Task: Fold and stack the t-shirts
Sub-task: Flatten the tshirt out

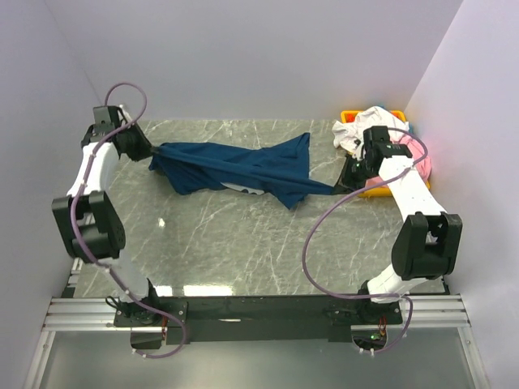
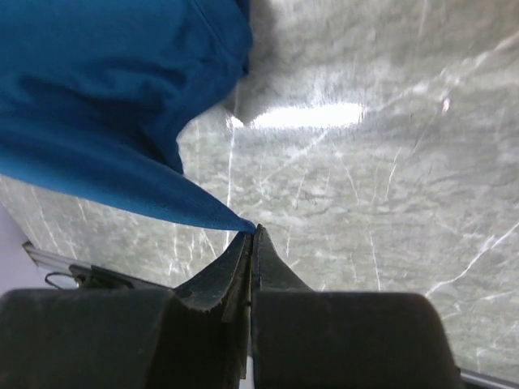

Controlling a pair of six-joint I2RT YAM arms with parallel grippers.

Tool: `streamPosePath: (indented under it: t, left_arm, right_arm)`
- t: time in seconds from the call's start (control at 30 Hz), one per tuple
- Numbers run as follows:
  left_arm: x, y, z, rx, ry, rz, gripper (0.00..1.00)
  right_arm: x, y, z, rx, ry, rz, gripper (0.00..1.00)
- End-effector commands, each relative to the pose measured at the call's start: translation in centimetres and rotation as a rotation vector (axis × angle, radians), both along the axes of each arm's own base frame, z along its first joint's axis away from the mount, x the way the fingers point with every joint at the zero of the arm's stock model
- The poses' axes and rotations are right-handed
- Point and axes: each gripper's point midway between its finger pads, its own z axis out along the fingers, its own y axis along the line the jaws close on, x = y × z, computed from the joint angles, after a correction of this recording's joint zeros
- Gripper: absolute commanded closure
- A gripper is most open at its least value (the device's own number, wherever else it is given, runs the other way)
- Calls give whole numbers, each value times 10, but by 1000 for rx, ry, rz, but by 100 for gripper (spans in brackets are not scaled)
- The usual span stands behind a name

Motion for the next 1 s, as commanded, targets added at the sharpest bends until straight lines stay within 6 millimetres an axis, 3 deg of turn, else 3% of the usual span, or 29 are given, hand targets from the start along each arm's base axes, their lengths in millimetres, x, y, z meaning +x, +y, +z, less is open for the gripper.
streamPosePath:
  t: [0.0,0.03,0.07,0.1,0.23,0.33,0.4,0.43,0.47,0.5,0.53,0.57,0.67,0.87,0.97]
  left_arm:
    - [45,48,21,127,-112,65,98]
    - [53,51,21,131,-119,72,96]
    - [63,56,8,133,-101,93,94]
    - [75,61,19,143,-137,109,92]
    - [95,60,14,110,-129,139,58]
    - [90,49,23,123,-123,147,40]
    - [76,39,10,132,-94,153,36]
    - [67,35,22,138,-117,156,33]
    - [51,29,-5,125,-58,158,33]
    - [42,25,-11,122,-46,161,33]
    - [34,21,-1,111,-71,172,33]
    - [17,17,-23,98,-20,175,33]
    - [-6,0,-32,90,-11,162,34]
    - [-14,-35,-35,117,5,99,36]
    - [-16,-45,-49,105,58,64,40]
  right_arm:
    - [-11,-27,-14,-92,45,-53,100]
    - [-12,-28,-18,-95,54,-54,100]
    - [-12,-28,-19,-94,57,-53,100]
    - [-11,-27,-21,-91,56,-55,100]
    - [-7,-26,-23,-78,47,-61,100]
    - [-4,-23,-29,-60,56,-61,100]
    - [-1,-19,-30,-46,60,-51,100]
    - [0,-19,-30,-45,61,-44,100]
    - [1,-20,-29,-48,56,-40,100]
    - [1,-20,-28,-52,60,-39,100]
    - [4,-21,-25,-57,51,-35,100]
    - [4,-21,-24,-59,53,-34,100]
    - [3,-22,-21,-66,51,-30,100]
    - [-9,-20,-29,-53,64,-41,100]
    - [-15,-17,-34,-38,67,-44,100]
